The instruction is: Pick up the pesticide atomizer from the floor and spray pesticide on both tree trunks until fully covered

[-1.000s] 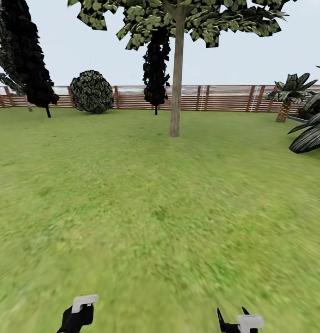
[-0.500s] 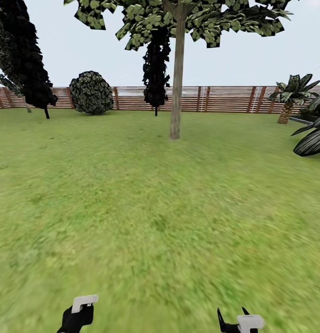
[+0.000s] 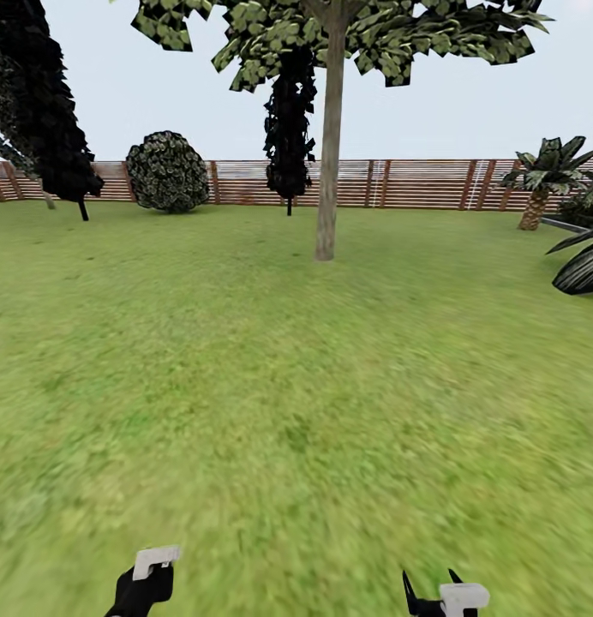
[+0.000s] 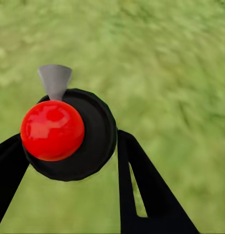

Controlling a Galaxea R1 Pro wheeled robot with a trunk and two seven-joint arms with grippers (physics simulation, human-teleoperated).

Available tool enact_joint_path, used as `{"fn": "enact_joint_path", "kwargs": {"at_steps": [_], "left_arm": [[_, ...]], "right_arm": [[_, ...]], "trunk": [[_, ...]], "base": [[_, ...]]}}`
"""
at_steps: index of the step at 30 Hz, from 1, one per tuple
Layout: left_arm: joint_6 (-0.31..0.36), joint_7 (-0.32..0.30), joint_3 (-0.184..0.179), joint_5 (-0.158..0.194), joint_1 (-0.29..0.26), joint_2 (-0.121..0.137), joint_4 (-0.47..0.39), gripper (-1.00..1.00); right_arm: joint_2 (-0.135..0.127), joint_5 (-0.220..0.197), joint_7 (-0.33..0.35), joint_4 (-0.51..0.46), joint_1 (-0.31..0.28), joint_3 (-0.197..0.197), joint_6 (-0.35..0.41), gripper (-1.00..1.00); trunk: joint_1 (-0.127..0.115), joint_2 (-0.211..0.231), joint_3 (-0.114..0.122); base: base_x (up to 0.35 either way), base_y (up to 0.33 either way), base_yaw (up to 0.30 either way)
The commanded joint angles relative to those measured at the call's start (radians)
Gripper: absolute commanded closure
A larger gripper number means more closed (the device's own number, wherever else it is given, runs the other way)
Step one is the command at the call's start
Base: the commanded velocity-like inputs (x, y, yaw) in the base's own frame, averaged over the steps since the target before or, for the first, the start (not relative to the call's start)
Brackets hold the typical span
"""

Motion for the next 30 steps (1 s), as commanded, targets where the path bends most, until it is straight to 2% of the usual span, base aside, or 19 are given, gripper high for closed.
{"fn": "enact_joint_path", "kwargs": {"at_steps": [1, 12, 20, 30], "left_arm": [[-0.003, 0.001, 0.0, 0.004, -0.001, 0.0, 0.001, 1.0], [-0.003, 0.001, 0.0, 0.003, -0.001, -0.001, 0.001, 1.0], [-0.003, 0.001, 0.0, 0.003, -0.001, 0.0, 0.001, 1.0], [-0.003, 0.001, 0.0, 0.004, -0.001, 0.0, 0.001, 1.0]], "right_arm": [[0.0, 0.0, 0.001, 0.001, -0.001, 0.0, -0.003, -1.0], [0.0, 0.0, 0.001, 0.001, -0.001, 0.0, -0.003, -1.0], [0.0, 0.0, 0.001, 0.001, -0.001, 0.0, -0.003, -1.0], [0.0, 0.0, 0.001, 0.001, -0.001, 0.0, -0.003, -1.0]], "trunk": [[0.0, 0.0, -0.001], [0.0, 0.0, -0.001], [0.0, 0.0, -0.001], [0.0, 0.0, -0.001]], "base": [[0.339, 0.0, 0.0], [0.339, 0.0, 0.0], [0.339, 0.0, -0.147], [0.339, 0.0, -0.016]]}}
